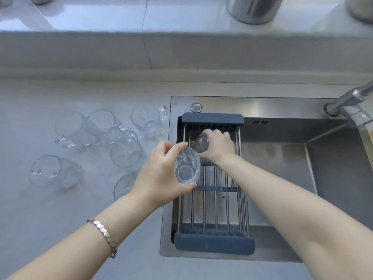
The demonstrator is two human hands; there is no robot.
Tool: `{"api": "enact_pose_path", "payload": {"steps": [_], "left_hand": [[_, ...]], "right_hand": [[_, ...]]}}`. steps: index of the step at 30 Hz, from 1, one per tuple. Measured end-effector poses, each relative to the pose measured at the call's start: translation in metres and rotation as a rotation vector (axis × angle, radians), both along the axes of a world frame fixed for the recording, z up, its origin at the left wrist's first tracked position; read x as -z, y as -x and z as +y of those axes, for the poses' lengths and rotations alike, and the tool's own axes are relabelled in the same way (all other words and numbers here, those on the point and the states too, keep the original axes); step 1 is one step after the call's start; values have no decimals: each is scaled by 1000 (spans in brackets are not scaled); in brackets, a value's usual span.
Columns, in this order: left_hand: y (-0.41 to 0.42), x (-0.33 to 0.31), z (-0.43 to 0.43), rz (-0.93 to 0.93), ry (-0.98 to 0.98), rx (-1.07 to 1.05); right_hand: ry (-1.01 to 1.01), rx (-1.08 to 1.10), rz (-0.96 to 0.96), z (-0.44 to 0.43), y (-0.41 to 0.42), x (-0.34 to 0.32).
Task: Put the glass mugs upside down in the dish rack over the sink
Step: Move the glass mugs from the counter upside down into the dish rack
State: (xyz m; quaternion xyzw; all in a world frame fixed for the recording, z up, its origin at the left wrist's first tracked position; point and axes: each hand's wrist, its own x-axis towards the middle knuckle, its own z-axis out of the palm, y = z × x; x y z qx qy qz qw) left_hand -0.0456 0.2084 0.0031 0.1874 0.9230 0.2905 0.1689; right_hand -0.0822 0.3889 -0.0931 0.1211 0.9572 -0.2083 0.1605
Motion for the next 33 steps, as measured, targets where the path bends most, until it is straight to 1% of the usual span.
{"api": "enact_pose_path", "payload": {"steps": [3,7,9,11,13,15,16,18,19,21,24,26,27,29,30,31,33], "left_hand": [[10,6,-5,13,-31,-18],[18,14,-10,20,-62,-63],[18,15,-10,3,-74,-79],[19,15,-7,-31,-97,-103],[21,13,1,-95,-176,-184],[24,12,15,-242,-304,-334],[24,12,24,-369,-376,-414],[22,15,41,-680,-544,-518],[21,17,49,-799,-586,-531],[17,21,59,-907,-615,-500],[19,27,66,-1018,-569,-442],[23,32,66,-1079,-445,-386],[25,35,65,-1064,-359,-365],[26,41,61,-921,-199,-340],[27,43,57,-829,-153,-325],[27,43,53,-754,-131,-308],[27,40,45,-665,-118,-269]], "right_hand": [[24,-40,23,-8,17,19],[237,-10,123,-3,19,23],[337,15,118,9,7,18],[393,34,104,20,-15,9],[507,51,47,24,-43,-4],[664,71,-2,21,-71,-18],[729,101,12,19,-83,-23],[834,225,121,17,-99,-34],[870,292,204,18,-103,-39],[895,341,315,25,-105,-50],[844,269,303,37,-106,-64],[713,268,245,42,-101,-67],[629,273,216,43,-96,-65],[429,323,142,44,-81,-52],[322,354,86,44,-71,-44],[215,369,27,44,-60,-37],[35,357,-66,43,-38,-23]]}}
